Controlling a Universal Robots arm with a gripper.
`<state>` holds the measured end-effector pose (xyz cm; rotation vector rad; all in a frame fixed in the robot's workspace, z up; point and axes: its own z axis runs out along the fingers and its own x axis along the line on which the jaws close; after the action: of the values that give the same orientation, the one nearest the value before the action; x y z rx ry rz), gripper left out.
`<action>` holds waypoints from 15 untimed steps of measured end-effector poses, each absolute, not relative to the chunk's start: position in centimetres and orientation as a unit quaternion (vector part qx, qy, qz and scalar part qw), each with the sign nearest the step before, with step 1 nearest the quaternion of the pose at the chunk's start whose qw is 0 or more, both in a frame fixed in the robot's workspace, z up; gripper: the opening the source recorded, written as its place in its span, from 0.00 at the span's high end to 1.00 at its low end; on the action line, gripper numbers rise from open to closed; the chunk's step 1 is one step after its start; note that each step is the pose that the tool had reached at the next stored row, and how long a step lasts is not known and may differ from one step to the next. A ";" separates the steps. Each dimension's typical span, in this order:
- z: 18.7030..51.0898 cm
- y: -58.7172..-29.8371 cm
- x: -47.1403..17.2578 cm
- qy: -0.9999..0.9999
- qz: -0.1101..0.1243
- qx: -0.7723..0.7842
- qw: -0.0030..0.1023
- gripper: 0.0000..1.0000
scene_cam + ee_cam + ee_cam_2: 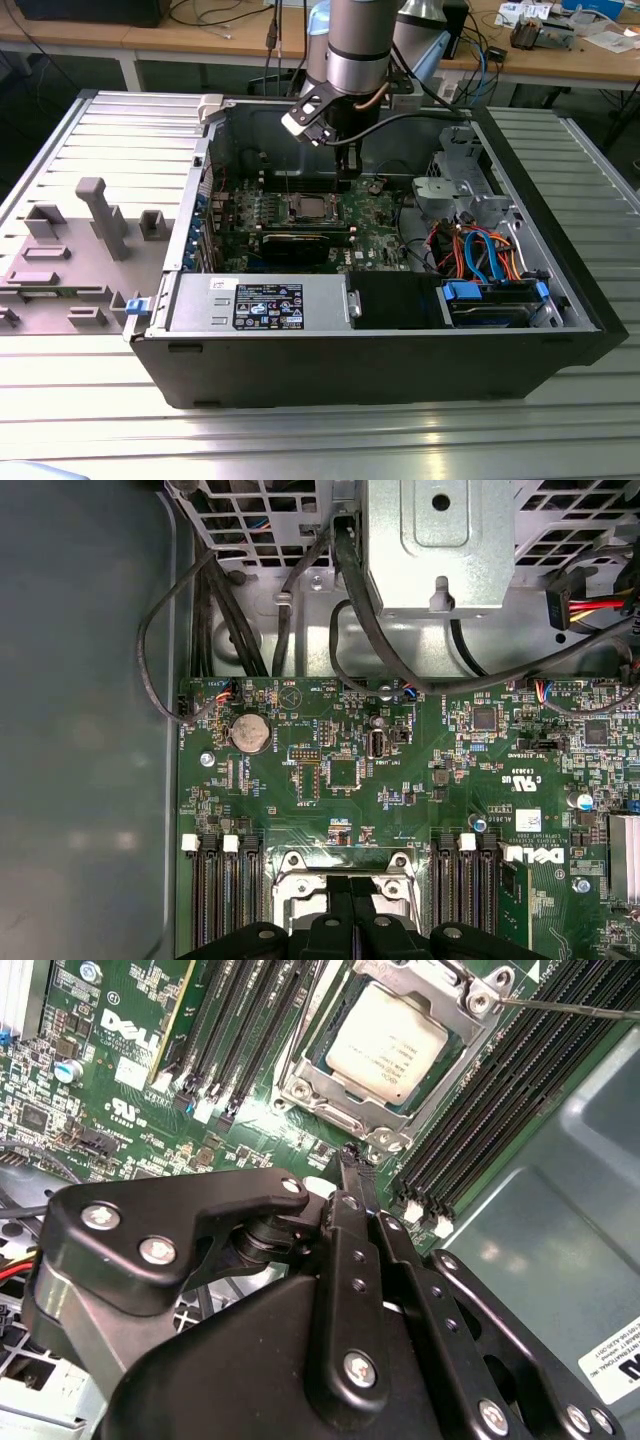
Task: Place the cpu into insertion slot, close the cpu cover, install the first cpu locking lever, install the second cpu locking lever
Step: 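Close the cpu cover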
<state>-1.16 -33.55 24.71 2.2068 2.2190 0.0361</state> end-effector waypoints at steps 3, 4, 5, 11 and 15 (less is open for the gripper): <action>24.5 -33.5 -1.6 0.709 0.012 0.705 0.006 0.89; 24.4 -33.5 -1.8 0.709 0.012 0.705 0.006 0.89; 24.4 -33.5 -1.9 0.709 0.012 0.705 0.006 0.89; 24.2 -33.5 -2.6 0.709 0.012 0.705 0.006 0.89; 24.2 -33.6 -2.6 0.709 0.012 0.705 0.006 0.89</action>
<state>-2.59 -33.55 24.20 2.2071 2.2198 0.0373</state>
